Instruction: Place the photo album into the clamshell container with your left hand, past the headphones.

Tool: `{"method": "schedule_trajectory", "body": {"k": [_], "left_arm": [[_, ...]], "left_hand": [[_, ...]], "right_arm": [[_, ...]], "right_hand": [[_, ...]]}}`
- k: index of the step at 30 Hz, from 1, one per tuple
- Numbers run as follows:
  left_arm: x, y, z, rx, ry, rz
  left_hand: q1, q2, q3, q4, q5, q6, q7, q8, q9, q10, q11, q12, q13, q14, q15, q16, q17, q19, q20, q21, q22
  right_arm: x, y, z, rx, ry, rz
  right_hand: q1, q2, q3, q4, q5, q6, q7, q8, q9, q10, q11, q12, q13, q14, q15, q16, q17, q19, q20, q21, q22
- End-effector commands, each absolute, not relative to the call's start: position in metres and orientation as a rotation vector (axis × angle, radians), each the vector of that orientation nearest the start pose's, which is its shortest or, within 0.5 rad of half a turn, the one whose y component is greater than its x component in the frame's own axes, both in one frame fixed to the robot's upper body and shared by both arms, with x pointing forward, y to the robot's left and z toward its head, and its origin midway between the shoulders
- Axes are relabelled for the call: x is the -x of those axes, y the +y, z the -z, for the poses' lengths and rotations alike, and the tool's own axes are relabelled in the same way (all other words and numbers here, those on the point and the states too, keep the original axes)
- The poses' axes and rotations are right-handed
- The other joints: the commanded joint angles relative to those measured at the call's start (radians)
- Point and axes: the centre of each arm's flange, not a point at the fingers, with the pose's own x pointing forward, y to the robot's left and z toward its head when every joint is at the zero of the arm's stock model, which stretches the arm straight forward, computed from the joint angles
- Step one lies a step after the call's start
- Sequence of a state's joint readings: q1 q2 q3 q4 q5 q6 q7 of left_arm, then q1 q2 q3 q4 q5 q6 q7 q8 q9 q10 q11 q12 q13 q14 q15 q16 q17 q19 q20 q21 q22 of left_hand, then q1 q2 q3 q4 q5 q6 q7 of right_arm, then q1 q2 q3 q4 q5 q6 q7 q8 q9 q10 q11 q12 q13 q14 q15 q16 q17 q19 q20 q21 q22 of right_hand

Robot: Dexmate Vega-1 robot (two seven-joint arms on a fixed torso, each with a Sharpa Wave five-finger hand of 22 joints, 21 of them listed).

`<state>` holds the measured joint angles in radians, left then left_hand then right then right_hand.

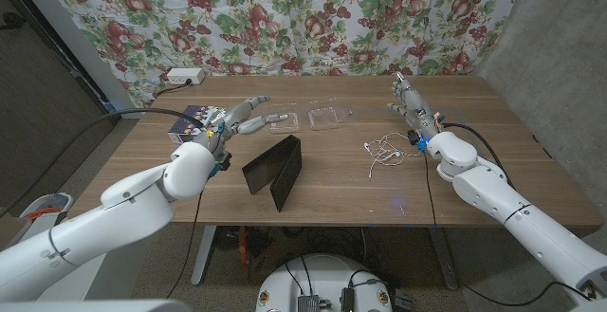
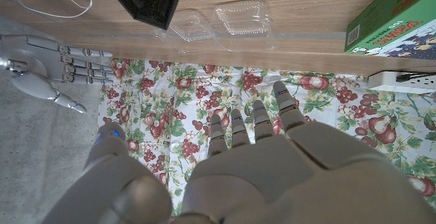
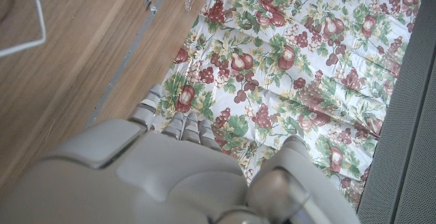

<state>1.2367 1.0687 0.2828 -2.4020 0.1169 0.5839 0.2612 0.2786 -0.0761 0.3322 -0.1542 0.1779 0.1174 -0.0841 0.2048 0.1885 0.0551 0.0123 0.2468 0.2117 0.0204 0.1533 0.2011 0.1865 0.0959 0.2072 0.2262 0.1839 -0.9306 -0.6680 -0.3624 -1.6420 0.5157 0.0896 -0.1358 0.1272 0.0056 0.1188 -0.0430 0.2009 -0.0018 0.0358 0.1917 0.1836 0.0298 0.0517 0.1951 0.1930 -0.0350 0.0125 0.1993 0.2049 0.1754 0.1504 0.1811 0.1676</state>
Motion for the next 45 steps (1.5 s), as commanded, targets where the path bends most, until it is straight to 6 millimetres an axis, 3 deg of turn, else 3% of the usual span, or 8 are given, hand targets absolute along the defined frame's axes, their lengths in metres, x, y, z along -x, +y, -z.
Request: {"method": "schedule_trajectory", "body": {"k": [1,30,36,45], "left_arm": [[-0.455,0.231,-0.003,-1.122,-0.536,-0.094],[-0.454,0.214,0.012,-1.149,-0.470,-0.061],[-0.451,0.211,0.013,-1.173,-0.484,-0.080],[-0.452,0.206,0.013,-1.209,-0.464,-0.069]], "left_hand": [[0.013,-0.003,-0.001,-0.002,0.005,0.013,0.003,0.005,0.003,0.018,-0.001,0.008,0.005,0.010,0.021,0.008,0.002,0.009,-0.001,0.002,0.003],[0.045,0.001,0.007,-0.005,0.006,0.002,0.003,-0.002,0.003,0.012,-0.001,0.004,0.007,-0.009,0.030,-0.006,0.000,-0.013,0.002,-0.016,-0.001],[0.067,0.003,0.014,-0.009,0.005,0.008,0.006,0.002,0.003,0.021,-0.002,0.006,0.007,-0.020,0.019,-0.011,-0.001,-0.015,-0.014,-0.019,-0.002],[0.086,0.000,0.018,-0.012,0.004,0.004,0.003,0.000,0.003,0.016,-0.003,0.003,0.008,-0.034,0.041,-0.015,-0.002,-0.030,-0.002,-0.026,-0.003]], "right_arm": [[-0.608,-0.279,-0.005,0.191,-0.590,-0.173],[-0.615,-0.282,-0.005,0.192,-0.579,-0.185],[-0.614,-0.282,-0.005,0.190,-0.580,-0.181],[-0.612,-0.283,-0.004,0.190,-0.581,-0.178]], "right_hand": [[0.000,0.004,0.002,-0.006,0.002,-0.007,0.004,0.002,0.004,-0.005,0.000,0.003,0.003,-0.006,-0.002,0.005,0.001,0.000,0.000,0.007,0.003],[-0.001,0.005,0.001,-0.007,0.001,-0.007,0.004,0.003,0.004,-0.004,-0.001,0.004,0.003,-0.007,-0.001,0.006,0.001,0.000,0.001,0.007,0.003],[-0.001,0.005,0.001,-0.007,0.001,-0.007,0.004,0.003,0.004,-0.004,-0.002,0.004,0.003,-0.006,-0.002,0.006,0.001,0.000,0.002,0.007,0.003],[-0.001,0.005,0.000,-0.008,0.001,-0.008,0.003,0.003,0.004,-0.004,-0.001,0.004,0.003,-0.007,-0.002,0.006,0.001,-0.001,0.002,0.007,0.003]]}}
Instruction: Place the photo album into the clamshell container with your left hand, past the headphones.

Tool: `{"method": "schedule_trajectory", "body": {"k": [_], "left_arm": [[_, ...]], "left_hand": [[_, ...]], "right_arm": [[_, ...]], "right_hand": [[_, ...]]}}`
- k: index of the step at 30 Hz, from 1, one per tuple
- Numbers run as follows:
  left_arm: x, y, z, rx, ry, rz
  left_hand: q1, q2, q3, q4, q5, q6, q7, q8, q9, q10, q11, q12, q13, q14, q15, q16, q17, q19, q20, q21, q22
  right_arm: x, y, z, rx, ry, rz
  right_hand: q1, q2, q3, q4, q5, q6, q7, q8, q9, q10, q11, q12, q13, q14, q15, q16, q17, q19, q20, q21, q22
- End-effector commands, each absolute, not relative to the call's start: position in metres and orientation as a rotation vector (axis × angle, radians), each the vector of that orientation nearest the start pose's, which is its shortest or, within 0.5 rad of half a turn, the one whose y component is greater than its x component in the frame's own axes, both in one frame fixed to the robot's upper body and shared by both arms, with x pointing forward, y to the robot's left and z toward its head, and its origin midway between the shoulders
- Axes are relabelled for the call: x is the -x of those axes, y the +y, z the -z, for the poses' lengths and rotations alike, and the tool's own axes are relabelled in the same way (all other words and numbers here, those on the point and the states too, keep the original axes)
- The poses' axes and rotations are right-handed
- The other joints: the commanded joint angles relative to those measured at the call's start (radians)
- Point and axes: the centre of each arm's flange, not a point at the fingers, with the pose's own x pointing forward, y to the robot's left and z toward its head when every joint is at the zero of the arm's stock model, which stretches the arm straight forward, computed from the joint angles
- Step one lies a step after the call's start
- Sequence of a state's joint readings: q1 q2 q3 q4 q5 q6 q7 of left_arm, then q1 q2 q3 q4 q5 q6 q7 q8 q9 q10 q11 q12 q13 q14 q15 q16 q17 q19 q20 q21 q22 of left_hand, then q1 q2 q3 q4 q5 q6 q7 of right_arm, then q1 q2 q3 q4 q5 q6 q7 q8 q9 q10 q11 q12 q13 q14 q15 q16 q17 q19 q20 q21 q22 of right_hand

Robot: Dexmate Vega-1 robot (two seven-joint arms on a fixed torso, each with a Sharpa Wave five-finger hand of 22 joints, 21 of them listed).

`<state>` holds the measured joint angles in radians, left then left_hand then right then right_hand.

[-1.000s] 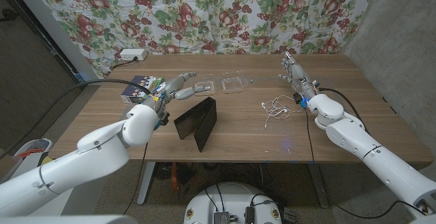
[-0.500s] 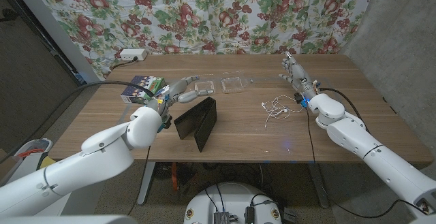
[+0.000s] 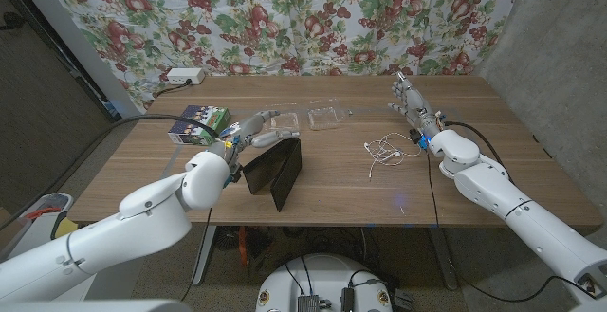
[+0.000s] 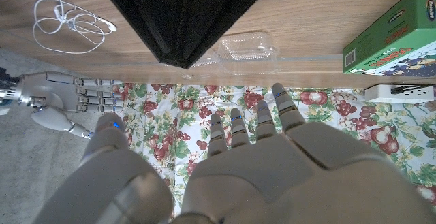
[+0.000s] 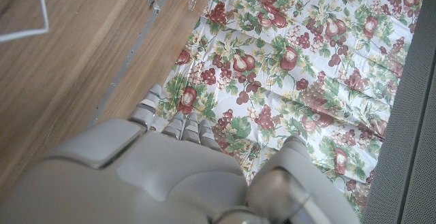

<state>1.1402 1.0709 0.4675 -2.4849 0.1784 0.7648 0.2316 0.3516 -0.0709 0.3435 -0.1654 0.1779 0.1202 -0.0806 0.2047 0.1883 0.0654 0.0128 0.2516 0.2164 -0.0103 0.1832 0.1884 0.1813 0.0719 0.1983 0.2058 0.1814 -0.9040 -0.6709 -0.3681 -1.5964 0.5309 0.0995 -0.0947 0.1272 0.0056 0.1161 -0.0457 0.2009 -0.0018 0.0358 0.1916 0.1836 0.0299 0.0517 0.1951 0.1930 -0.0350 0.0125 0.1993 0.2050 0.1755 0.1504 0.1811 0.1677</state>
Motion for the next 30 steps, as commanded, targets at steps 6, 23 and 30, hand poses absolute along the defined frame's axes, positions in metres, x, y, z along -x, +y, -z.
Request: {"method": "schedule_trajectory", "body": {"k": [6,23,30], "left_arm": [[-0.452,0.202,0.016,-1.218,-0.449,-0.076],[-0.450,0.190,0.025,-1.226,-0.456,-0.057],[-0.451,0.189,0.027,-1.226,-0.454,-0.047]], "left_hand": [[0.024,-0.003,0.010,-0.001,0.003,0.001,-0.001,0.001,0.004,0.007,0.000,-0.002,0.003,-0.003,0.016,-0.001,0.003,-0.003,0.010,-0.005,0.000],[0.043,-0.003,0.015,0.000,0.003,0.006,-0.001,0.002,0.004,0.015,-0.008,0.001,0.005,-0.022,0.018,-0.005,0.003,-0.011,0.014,-0.008,0.001],[0.047,-0.005,0.014,0.002,0.002,0.008,0.000,0.002,0.004,0.015,-0.007,0.001,0.006,-0.026,0.018,-0.005,0.003,-0.013,0.014,-0.008,0.001]], "right_arm": [[-0.613,-0.282,-0.005,0.190,-0.579,-0.180],[-0.613,-0.282,-0.006,0.199,-0.579,-0.189],[-0.612,-0.282,-0.005,0.199,-0.578,-0.189]], "right_hand": [[-0.002,0.005,0.003,-0.005,0.001,-0.007,0.004,0.003,0.004,-0.003,0.001,0.004,0.003,-0.007,-0.002,0.006,0.001,-0.001,0.002,0.007,0.003],[-0.003,0.005,0.002,-0.005,0.001,-0.004,0.002,0.005,0.004,-0.004,-0.004,0.004,0.003,-0.005,-0.003,0.007,0.001,-0.001,0.003,0.007,0.003],[-0.004,0.005,0.001,-0.005,0.001,-0.003,0.002,0.005,0.004,-0.004,-0.004,0.004,0.003,-0.005,-0.002,0.007,0.001,0.000,0.004,0.008,0.003]]}}
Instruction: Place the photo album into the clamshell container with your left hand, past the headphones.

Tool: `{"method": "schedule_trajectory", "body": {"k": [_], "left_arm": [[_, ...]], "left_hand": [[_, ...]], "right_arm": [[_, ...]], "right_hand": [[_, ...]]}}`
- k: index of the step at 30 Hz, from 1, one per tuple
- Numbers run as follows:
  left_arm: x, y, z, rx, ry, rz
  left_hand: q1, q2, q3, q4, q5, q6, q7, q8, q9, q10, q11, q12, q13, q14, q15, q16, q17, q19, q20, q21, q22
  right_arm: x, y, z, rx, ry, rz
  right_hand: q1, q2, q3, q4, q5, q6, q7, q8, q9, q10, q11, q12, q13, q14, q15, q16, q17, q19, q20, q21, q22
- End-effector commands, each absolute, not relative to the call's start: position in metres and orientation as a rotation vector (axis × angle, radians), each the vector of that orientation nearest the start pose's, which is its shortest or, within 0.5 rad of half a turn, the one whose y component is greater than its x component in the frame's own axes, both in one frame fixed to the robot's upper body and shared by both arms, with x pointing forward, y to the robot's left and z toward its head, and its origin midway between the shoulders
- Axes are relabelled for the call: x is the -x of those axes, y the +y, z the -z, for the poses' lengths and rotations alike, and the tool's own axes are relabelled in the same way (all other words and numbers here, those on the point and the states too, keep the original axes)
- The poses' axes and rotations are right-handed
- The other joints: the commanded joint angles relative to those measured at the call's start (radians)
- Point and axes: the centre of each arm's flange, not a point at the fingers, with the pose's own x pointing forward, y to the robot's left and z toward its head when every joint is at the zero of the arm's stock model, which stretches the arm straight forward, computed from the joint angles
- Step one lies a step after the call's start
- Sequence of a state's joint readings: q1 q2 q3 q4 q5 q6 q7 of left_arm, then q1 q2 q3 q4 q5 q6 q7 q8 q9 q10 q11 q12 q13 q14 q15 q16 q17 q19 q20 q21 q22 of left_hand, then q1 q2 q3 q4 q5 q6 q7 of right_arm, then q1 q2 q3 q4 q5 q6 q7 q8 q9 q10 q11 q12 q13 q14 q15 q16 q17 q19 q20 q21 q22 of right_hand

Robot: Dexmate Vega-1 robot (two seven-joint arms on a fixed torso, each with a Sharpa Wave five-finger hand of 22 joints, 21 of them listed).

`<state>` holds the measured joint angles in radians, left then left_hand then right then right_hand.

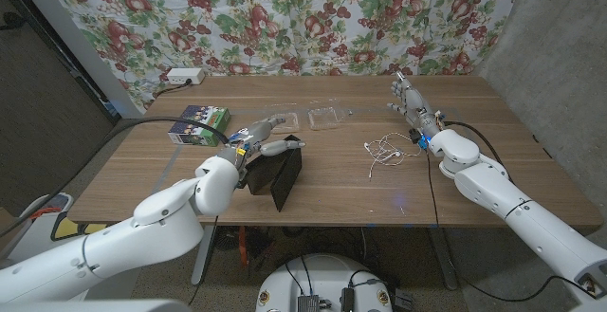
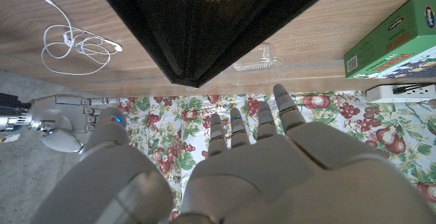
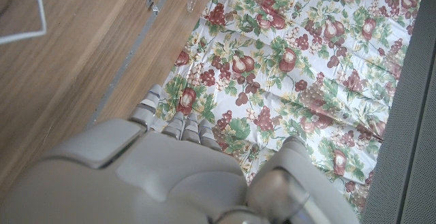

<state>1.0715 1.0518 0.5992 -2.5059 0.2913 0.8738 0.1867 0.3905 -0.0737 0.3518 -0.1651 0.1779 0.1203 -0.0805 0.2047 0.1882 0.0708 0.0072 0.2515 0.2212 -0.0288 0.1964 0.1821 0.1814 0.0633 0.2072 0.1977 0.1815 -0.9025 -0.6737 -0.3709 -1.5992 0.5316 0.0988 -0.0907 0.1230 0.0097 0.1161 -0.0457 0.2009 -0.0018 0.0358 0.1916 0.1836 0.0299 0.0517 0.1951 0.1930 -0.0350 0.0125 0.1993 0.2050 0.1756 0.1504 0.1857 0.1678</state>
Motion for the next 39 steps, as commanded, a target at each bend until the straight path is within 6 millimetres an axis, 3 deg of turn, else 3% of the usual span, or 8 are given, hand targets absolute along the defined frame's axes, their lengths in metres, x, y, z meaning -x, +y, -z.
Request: {"method": "schedule_trajectory", "body": {"k": [1,22,28,39], "left_arm": [[-0.451,0.189,0.028,-1.224,-0.452,-0.047],[-0.446,0.186,0.036,-1.243,-0.445,-0.047],[-0.445,0.186,0.039,-1.227,-0.456,-0.056],[-0.442,0.183,0.047,-1.248,-0.440,-0.067]], "left_hand": [[0.008,-0.002,0.006,0.002,0.002,0.008,0.000,0.002,0.004,0.009,-0.002,0.000,0.001,-0.008,0.004,0.002,0.003,-0.005,0.005,0.000,0.001],[0.022,0.001,0.009,0.004,0.002,0.003,-0.002,-0.001,0.004,0.005,-0.001,-0.002,0.003,-0.012,-0.002,0.004,0.003,-0.005,0.003,0.001,0.001],[0.037,0.006,0.014,0.006,0.002,0.022,-0.037,0.005,0.004,0.004,-0.005,-0.003,0.003,-0.002,-0.002,0.010,0.003,0.022,0.004,0.011,0.003],[0.053,0.009,0.017,0.007,0.000,0.036,-0.041,0.008,0.004,0.017,-0.013,0.002,0.006,0.044,0.010,0.025,0.003,0.053,0.009,0.022,0.007]], "right_arm": [[-0.611,-0.282,-0.005,0.199,-0.577,-0.188],[-0.610,-0.279,-0.008,0.209,-0.576,-0.199],[-0.609,-0.279,-0.010,0.214,-0.577,-0.198],[-0.609,-0.277,-0.011,0.217,-0.574,-0.205]], "right_hand": [[0.000,0.001,0.001,-0.005,0.001,-0.003,0.002,0.005,0.004,-0.005,-0.004,0.004,0.003,-0.006,-0.002,0.007,0.001,-0.001,0.004,0.003,0.003],[-0.001,0.002,0.000,-0.006,0.001,-0.004,0.003,0.004,0.004,-0.003,-0.004,0.005,0.003,-0.006,-0.003,0.007,0.001,0.000,0.006,0.003,0.003],[-0.001,0.002,0.000,-0.007,0.001,-0.003,0.002,0.004,0.004,-0.004,-0.005,0.004,0.003,-0.005,-0.003,0.007,0.001,0.000,0.006,0.003,0.003],[-0.001,0.003,0.000,-0.007,0.001,-0.003,0.002,0.004,0.004,-0.005,-0.006,0.004,0.003,-0.006,-0.003,0.007,0.001,0.000,0.008,0.003,0.003]]}}
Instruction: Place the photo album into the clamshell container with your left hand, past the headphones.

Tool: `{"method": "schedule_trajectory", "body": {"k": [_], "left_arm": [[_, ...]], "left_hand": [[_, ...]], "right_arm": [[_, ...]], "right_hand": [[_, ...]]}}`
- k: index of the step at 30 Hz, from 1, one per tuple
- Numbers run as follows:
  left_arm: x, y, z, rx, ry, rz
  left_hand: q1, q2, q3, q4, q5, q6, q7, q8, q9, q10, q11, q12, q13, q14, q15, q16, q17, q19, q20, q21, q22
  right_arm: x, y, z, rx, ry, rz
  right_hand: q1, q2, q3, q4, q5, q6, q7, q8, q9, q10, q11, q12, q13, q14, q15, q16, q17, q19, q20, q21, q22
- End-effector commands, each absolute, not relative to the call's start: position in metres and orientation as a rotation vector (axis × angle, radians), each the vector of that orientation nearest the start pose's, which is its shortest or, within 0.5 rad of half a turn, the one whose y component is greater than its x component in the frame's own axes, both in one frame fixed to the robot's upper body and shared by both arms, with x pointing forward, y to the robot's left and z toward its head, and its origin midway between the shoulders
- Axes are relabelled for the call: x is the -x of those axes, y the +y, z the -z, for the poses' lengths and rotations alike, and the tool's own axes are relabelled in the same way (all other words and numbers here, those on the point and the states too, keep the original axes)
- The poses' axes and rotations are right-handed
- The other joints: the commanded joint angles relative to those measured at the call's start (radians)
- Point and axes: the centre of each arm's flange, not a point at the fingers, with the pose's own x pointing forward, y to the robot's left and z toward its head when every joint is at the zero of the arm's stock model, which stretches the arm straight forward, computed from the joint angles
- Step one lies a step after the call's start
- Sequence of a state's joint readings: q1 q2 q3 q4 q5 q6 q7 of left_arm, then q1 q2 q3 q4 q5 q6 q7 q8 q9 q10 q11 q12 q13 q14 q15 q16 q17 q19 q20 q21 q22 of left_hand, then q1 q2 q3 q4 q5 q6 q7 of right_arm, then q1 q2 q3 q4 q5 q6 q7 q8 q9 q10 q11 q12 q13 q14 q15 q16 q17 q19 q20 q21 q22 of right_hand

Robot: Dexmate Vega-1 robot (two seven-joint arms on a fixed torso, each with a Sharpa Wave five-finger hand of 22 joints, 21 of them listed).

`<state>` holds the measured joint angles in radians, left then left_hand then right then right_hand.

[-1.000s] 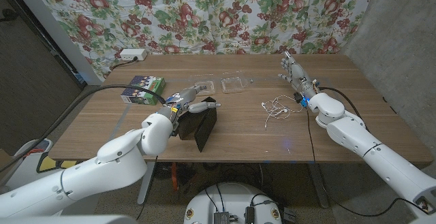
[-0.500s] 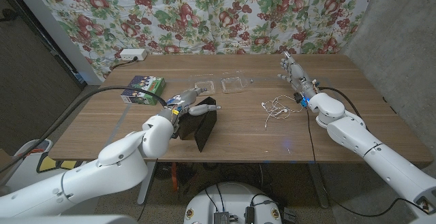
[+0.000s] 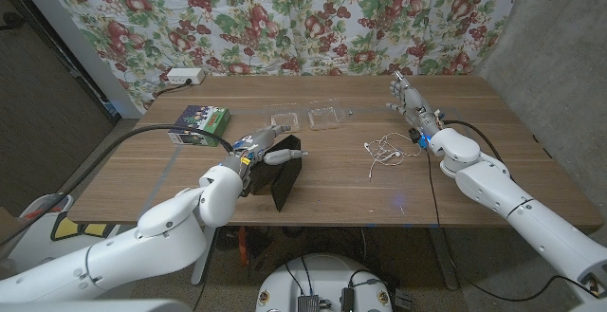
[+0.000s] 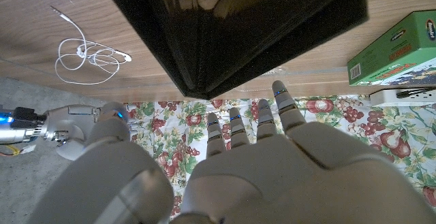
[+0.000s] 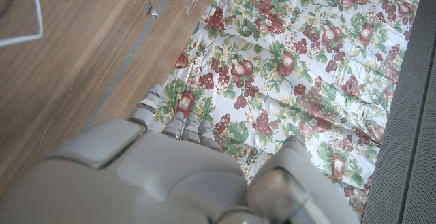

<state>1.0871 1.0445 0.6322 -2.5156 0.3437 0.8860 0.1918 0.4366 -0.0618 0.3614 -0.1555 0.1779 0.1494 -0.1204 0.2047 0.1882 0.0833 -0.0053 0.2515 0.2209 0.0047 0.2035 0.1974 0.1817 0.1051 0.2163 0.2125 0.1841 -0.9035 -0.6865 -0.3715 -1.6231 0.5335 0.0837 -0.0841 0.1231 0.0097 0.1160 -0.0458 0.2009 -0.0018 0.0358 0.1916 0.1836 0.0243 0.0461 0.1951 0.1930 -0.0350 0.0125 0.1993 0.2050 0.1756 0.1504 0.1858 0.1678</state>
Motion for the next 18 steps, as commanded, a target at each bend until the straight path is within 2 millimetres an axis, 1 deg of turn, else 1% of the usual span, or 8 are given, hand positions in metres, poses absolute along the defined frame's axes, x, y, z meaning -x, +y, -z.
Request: {"method": "schedule_trajectory", "body": {"k": [1,4,5,8,11,16,17,18], "left_arm": [[-0.4415,0.1828,0.0475,-1.245,-0.439,-0.069],[-0.4403,0.1827,0.0492,-1.238,-0.443,-0.080],[-0.4400,0.1830,0.0499,-1.233,-0.441,-0.083],[-0.4397,0.1841,0.0518,-1.223,-0.449,-0.090],[-0.4404,0.1849,0.0532,-1.219,-0.438,-0.090],[-0.4423,0.1857,0.0560,-1.193,-0.433,-0.078],[-0.4432,0.1863,0.0565,-1.182,-0.430,-0.070],[-0.4437,0.1865,0.0571,-1.178,-0.425,-0.073]], "left_hand": [[0.008,-0.003,0.007,-0.002,0.000,0.006,-0.002,0.007,0.004,0.007,0.001,0.004,0.006,0.011,0.004,0.010,0.003,0.013,0.001,0.008,0.004],[0.010,-0.003,0.008,-0.002,0.000,0.009,-0.005,0.008,0.004,0.007,0.000,0.004,0.006,0.012,0.006,0.009,0.003,0.019,0.001,0.009,0.005],[0.013,-0.002,0.009,-0.002,0.000,0.012,-0.012,0.009,0.004,0.007,0.000,0.004,0.007,0.014,0.007,0.009,0.003,0.025,0.001,0.012,0.007],[0.018,0.000,0.010,-0.003,-0.001,0.020,-0.012,0.011,0.004,0.009,0.001,0.005,0.007,0.022,0.006,0.011,0.003,0.036,0.002,0.016,0.009],[0.024,0.002,0.012,-0.003,-0.001,0.021,-0.005,0.011,0.004,0.012,0.004,0.006,0.008,0.032,0.007,0.013,0.003,0.051,0.002,0.022,0.011],[0.029,0.003,0.013,-0.003,-0.001,0.021,-0.005,0.010,0.004,0.009,0.004,0.005,0.008,0.036,0.008,0.013,0.003,0.064,0.002,0.027,0.013],[0.031,-0.003,0.010,-0.003,-0.002,0.022,-0.004,0.009,0.004,0.003,0.009,0.003,0.009,0.042,0.009,0.013,0.003,0.085,0.002,0.034,0.015],[0.031,-0.006,0.009,-0.002,-0.003,0.022,-0.005,0.009,0.004,0.000,0.013,0.002,0.009,0.043,0.009,0.013,0.003,0.093,0.002,0.037,0.016]], "right_arm": [[-0.6093,-0.2763,-0.0108,0.221,-0.575,-0.206],[-0.6094,-0.2758,-0.0110,0.223,-0.572,-0.208],[-0.6095,-0.2758,-0.0110,0.221,-0.571,-0.209],[-0.6097,-0.2756,-0.0111,0.223,-0.569,-0.210],[-0.6104,-0.2746,-0.0116,0.224,-0.569,-0.213],[-0.6111,-0.2731,-0.0126,0.226,-0.568,-0.218],[-0.6110,-0.2731,-0.0126,0.227,-0.568,-0.219],[-0.6109,-0.2730,-0.0126,0.225,-0.567,-0.218]], "right_hand": [[-0.001,0.003,0.000,-0.007,0.001,-0.004,0.002,0.004,0.004,0.001,0.000,0.004,0.003,-0.006,-0.003,0.007,0.001,0.001,0.009,0.003,0.003],[-0.001,0.003,0.000,-0.007,0.001,-0.004,0.001,0.004,0.004,0.001,0.000,0.004,0.003,-0.006,-0.003,0.007,0.001,0.001,0.010,0.003,0.003],[-0.002,0.003,0.000,-0.007,0.001,-0.004,0.002,0.004,0.004,0.001,0.000,0.004,0.003,-0.007,-0.003,0.007,0.001,0.001,0.010,0.003,0.003],[-0.002,0.003,0.000,-0.007,0.001,-0.004,0.001,0.004,0.004,0.002,0.000,0.004,0.003,-0.007,-0.003,0.007,0.001,0.000,0.011,0.003,0.003],[-0.002,0.003,-0.001,-0.007,0.001,-0.003,0.001,0.004,0.004,0.001,0.001,0.004,0.003,-0.007,-0.003,0.007,0.001,-0.001,0.013,0.003,0.003],[-0.002,0.003,-0.001,-0.007,0.001,-0.002,-0.001,0.005,0.004,0.002,0.002,0.005,0.003,-0.007,-0.003,0.007,0.001,-0.001,0.014,0.003,0.003],[-0.002,0.003,-0.001,-0.008,0.001,-0.002,-0.001,0.005,0.004,0.002,0.002,0.005,0.003,-0.007,-0.003,0.007,0.001,0.000,0.014,0.003,0.003],[-0.002,0.003,-0.001,-0.008,0.001,-0.002,-0.001,0.005,0.004,0.002,0.002,0.005,0.003,-0.007,-0.003,0.007,0.001,0.000,0.014,0.003,0.003]]}}
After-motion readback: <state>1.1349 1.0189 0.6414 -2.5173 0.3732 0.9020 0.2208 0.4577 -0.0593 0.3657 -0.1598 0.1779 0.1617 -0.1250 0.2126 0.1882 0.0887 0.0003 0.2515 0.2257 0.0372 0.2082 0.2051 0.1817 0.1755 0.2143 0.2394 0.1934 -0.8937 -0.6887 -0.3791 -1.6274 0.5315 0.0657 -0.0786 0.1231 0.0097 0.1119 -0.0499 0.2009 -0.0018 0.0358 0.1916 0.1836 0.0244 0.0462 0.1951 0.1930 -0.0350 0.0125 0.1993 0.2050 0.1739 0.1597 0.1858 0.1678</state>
